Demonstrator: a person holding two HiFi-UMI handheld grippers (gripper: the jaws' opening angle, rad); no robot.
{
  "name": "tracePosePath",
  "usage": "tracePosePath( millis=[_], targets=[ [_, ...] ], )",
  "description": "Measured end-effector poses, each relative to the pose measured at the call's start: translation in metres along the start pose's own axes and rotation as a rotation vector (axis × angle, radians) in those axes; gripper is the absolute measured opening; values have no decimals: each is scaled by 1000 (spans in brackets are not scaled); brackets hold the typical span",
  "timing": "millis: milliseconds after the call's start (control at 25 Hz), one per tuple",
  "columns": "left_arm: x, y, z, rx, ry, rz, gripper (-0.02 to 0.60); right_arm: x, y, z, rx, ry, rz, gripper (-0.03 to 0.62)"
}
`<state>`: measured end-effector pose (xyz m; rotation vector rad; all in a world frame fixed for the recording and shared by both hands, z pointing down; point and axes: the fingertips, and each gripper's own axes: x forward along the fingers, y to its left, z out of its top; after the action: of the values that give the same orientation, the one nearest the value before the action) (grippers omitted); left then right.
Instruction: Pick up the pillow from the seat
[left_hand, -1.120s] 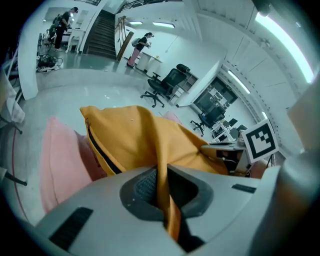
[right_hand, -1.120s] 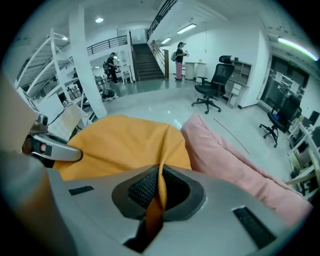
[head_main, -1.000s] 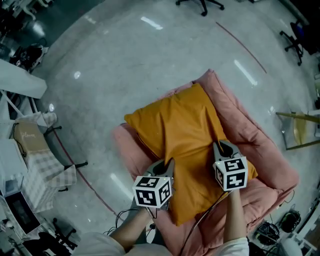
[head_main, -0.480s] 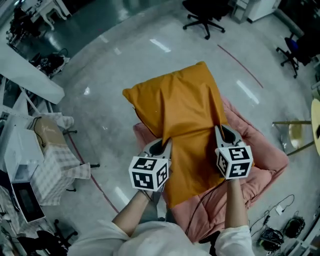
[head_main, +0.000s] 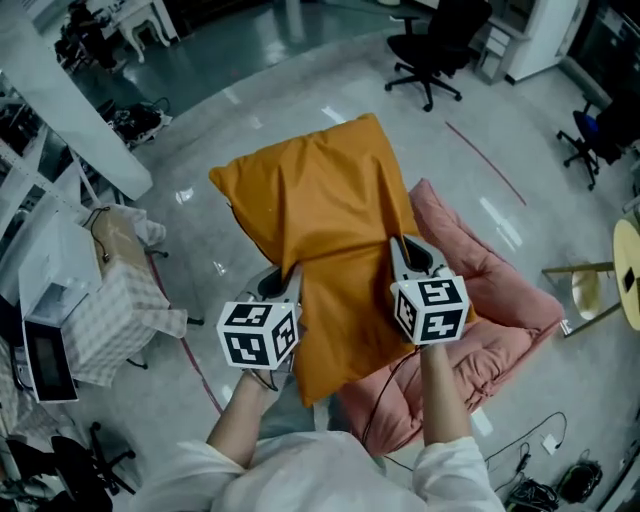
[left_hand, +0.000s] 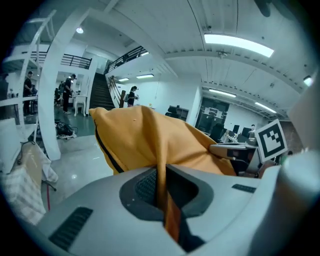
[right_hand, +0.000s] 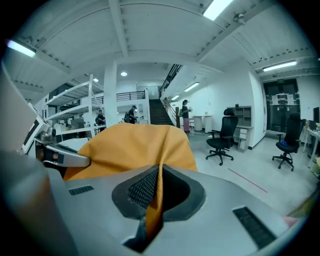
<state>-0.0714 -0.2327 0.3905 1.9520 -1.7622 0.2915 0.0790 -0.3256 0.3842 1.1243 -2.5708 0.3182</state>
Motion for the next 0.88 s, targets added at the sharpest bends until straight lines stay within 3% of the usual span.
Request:
tracePosePath(
  millis=[240,880],
  targets=[
    [-75,44,-2,11,-37,98,18,-6,81,11,-7,-38,74,32],
    [-272,220,-54,-6,-95,175,18,-2,346,-8,14,-43,156,34]
  ],
)
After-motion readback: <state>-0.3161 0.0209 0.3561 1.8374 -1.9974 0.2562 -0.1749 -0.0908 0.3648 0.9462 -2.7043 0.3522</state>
